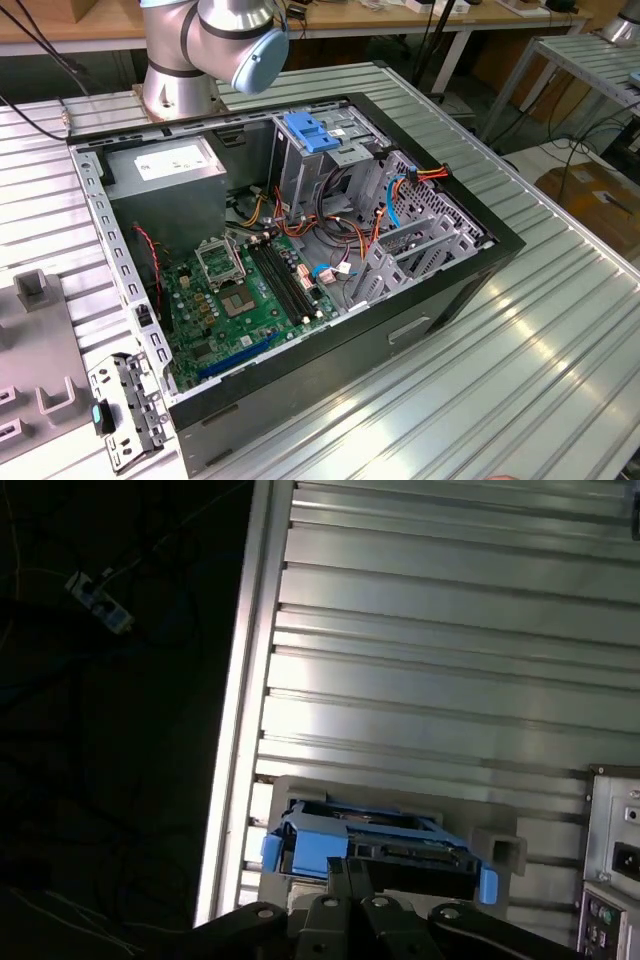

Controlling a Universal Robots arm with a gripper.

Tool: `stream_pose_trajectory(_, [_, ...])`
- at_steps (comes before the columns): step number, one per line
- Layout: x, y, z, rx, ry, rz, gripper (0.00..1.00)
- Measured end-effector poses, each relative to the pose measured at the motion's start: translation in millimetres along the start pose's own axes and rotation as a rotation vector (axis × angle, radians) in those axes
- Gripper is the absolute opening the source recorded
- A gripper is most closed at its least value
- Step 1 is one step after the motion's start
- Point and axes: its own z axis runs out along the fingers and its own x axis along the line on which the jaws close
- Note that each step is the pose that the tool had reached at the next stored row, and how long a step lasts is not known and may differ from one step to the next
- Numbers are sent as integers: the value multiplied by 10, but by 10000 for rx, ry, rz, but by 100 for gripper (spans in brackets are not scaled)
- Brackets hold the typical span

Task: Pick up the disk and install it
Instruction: 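Pick up the disk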

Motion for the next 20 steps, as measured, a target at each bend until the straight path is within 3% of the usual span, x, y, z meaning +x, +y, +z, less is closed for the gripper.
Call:
stream_pose_trajectory(5, [0,0,1,19,37,-923,11])
stream_pose_trajectory(9, [0,0,0,44,87,-2090,11])
stream_pose_trajectory(20, [0,0,0,86,169,-4079,11])
